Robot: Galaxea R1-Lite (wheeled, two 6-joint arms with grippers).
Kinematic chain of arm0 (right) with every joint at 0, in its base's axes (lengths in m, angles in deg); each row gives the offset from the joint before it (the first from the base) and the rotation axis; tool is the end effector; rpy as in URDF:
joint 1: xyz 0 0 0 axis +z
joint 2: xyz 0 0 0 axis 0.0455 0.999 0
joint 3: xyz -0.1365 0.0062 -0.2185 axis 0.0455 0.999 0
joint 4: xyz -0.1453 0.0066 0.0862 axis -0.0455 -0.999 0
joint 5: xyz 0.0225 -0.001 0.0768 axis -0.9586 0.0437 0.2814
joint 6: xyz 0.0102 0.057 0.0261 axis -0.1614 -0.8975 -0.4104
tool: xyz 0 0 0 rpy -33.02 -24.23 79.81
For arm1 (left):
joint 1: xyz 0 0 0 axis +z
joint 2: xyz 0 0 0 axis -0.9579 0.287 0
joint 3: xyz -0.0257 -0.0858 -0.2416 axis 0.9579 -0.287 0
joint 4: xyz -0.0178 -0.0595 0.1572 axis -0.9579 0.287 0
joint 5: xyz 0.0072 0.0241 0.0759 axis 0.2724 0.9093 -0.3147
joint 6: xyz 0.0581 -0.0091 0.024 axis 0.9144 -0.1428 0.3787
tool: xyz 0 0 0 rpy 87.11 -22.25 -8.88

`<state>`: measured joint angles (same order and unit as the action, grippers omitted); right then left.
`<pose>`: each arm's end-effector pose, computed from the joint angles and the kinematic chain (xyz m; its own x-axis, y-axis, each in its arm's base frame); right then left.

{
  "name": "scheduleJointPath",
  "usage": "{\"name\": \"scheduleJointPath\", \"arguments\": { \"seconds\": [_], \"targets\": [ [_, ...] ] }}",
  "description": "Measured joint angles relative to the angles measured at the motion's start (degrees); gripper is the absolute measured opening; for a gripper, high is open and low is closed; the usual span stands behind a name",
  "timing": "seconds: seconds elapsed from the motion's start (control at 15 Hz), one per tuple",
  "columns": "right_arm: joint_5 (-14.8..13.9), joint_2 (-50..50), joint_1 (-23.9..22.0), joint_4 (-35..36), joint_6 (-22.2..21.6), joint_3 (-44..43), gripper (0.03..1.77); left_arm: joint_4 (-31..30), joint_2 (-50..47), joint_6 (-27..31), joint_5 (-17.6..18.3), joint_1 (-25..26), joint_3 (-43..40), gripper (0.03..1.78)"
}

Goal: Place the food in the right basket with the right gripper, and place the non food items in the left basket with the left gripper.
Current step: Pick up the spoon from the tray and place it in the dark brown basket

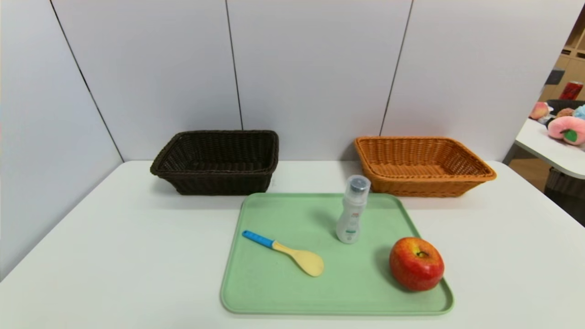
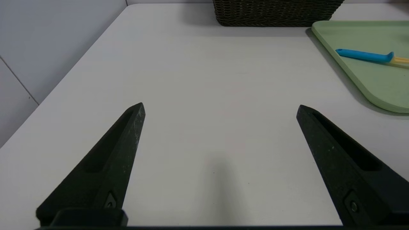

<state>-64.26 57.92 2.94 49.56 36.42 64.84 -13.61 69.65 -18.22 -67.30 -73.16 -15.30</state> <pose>0.0370 0.0006 0.0766 0.9999 0.0132 0.0080 -0.0135 0.9989 0.0450 0.0369 0.0009 0.0765 0.9998 0.0170 0.0056 -0.0169 0.9996 -0.0215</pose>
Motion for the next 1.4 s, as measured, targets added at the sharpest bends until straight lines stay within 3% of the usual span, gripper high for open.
{"name": "scheduleJointPath", "arguments": {
  "seconds": [0.53, 0.73, 1.07, 1.4],
  "targets": [
    [0.1, 0.0, 0.0, 0.9, -0.3, -0.3, 1.7, 0.0, 0.0, -1.3, -0.6, 0.0, 0.0, 1.69],
    [2.7, 0.0, 0.0, -1.6, -2.8, -5.1, 1.7, 0.4, 0.0, 0.3, 0.7, 0.0, 1.4, 1.69],
    [4.3, 2.2, 0.0, -7.7, -3.4, -11.5, 1.7, 7.1, 2.7, 0.3, 3.7, -0.1, 9.3, 1.69],
    [3.8, 14.8, 1.6, -7.8, -5.2, -21.0, 1.7, 12.6, 15.6, 0.2, 4.6, -0.3, 21.5, 1.69]
  ]
}}
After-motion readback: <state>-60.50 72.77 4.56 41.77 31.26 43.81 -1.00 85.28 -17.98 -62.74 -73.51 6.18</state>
